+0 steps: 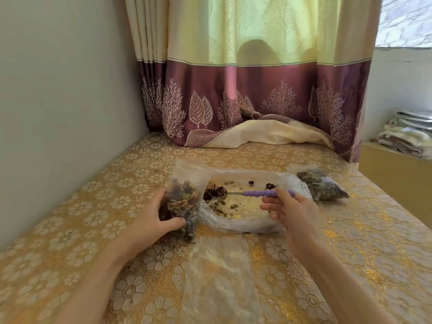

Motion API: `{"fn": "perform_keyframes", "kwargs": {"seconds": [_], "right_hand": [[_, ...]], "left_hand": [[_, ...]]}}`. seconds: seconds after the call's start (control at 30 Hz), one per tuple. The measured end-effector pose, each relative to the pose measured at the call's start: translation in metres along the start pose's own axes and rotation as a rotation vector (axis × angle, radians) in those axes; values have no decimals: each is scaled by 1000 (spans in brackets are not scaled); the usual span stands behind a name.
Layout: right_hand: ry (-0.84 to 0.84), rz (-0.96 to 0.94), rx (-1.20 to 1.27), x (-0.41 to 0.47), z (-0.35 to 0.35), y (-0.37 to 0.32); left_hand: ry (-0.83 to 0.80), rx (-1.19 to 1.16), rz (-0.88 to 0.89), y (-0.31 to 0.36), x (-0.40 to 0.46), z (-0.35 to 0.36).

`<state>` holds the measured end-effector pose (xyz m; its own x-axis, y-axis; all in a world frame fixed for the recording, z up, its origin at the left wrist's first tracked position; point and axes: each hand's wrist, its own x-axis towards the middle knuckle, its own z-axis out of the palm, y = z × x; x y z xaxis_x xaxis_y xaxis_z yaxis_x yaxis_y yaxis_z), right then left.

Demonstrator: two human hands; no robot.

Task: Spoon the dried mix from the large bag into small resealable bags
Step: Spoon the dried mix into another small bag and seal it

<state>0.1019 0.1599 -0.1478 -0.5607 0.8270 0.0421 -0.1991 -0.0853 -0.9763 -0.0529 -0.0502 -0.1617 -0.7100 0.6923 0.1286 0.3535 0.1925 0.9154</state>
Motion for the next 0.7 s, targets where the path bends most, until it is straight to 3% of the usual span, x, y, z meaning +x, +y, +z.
{"fn": "perform_keyframes", "kwargs": {"seconds": [0.33, 0.7], "right_hand": [[-12, -199, 78, 1, 18, -39], [-269, -420, -12, -11, 45, -60]], "left_hand": [[117, 66, 16, -1, 3, 3], [140, 83, 30, -1, 3, 4]]}}
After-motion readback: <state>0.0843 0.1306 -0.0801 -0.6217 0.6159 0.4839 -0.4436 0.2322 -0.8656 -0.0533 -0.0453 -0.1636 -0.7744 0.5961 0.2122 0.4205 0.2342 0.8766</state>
